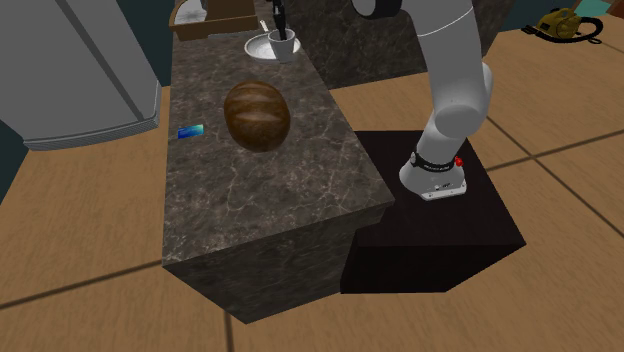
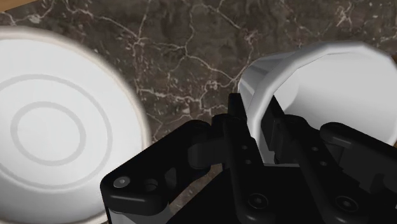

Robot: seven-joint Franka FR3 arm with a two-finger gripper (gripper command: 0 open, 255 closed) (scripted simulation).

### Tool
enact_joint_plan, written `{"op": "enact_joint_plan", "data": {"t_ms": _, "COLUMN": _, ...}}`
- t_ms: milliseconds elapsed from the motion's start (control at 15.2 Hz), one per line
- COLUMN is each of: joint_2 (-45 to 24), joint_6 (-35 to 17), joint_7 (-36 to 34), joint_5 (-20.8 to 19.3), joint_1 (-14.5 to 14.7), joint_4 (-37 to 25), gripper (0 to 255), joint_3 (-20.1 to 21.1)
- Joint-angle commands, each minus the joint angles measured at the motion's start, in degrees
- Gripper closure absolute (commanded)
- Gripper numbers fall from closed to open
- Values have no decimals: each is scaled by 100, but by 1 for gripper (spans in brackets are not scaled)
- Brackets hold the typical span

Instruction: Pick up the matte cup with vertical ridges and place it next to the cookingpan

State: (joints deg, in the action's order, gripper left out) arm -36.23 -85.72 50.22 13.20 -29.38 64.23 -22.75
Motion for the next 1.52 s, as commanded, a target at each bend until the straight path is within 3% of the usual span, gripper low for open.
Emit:
{"op": "enact_joint_plan", "data": {"t_ms": 0, "joint_2": 24, "joint_6": -185, "joint_7": 19, "joint_5": -4, "joint_1": 31, "joint_4": 210, "gripper": 255, "joint_3": -2}}
{"op": "enact_joint_plan", "data": {"t_ms": 858, "joint_2": -87, "joint_6": -1108, "joint_7": 98, "joint_5": 51, "joint_1": 126, "joint_4": 1045, "gripper": 255, "joint_3": 33}}
{"op": "enact_joint_plan", "data": {"t_ms": 1386, "joint_2": -89, "joint_6": -1107, "joint_7": 98, "joint_5": 51, "joint_1": 125, "joint_4": 1042, "gripper": 255, "joint_3": 33}}
{"op": "enact_joint_plan", "data": {"t_ms": 1452, "joint_2": -89, "joint_6": -1107, "joint_7": 98, "joint_5": 51, "joint_1": 125, "joint_4": 1042, "gripper": 0, "joint_3": 33}}
